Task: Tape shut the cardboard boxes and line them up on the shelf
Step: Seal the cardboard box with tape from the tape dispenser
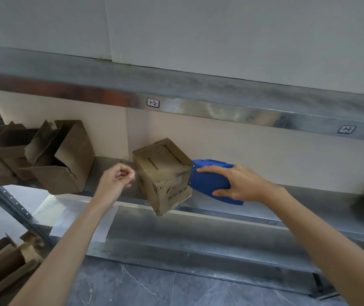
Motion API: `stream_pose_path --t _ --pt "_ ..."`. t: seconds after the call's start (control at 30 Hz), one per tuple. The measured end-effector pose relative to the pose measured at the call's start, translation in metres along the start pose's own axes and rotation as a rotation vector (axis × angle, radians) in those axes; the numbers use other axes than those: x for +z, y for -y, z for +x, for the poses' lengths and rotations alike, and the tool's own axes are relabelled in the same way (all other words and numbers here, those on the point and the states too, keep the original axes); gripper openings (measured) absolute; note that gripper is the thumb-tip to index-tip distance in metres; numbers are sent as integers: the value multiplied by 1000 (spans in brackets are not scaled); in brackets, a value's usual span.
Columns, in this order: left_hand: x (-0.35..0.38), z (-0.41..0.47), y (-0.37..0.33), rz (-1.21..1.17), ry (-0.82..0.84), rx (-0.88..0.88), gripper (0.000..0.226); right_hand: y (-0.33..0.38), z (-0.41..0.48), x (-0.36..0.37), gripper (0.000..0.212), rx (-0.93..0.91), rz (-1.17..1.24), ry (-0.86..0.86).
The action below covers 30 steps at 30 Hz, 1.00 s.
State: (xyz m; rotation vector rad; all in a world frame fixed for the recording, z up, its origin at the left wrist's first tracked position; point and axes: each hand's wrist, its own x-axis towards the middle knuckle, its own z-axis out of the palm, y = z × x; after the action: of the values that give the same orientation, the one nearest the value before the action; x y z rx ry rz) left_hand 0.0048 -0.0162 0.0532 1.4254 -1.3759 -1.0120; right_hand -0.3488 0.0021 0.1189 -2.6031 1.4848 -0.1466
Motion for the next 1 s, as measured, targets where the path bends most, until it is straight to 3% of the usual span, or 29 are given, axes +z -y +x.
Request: stream_pose_path --t 0.57,1.0 --pt "34 -17 6 -43 -89 31 7 -11 -16 6 66 49 -89 -56" --pt "49 -14 29 22 -119 -21 8 -16 -15 10 65 50 -114 20"
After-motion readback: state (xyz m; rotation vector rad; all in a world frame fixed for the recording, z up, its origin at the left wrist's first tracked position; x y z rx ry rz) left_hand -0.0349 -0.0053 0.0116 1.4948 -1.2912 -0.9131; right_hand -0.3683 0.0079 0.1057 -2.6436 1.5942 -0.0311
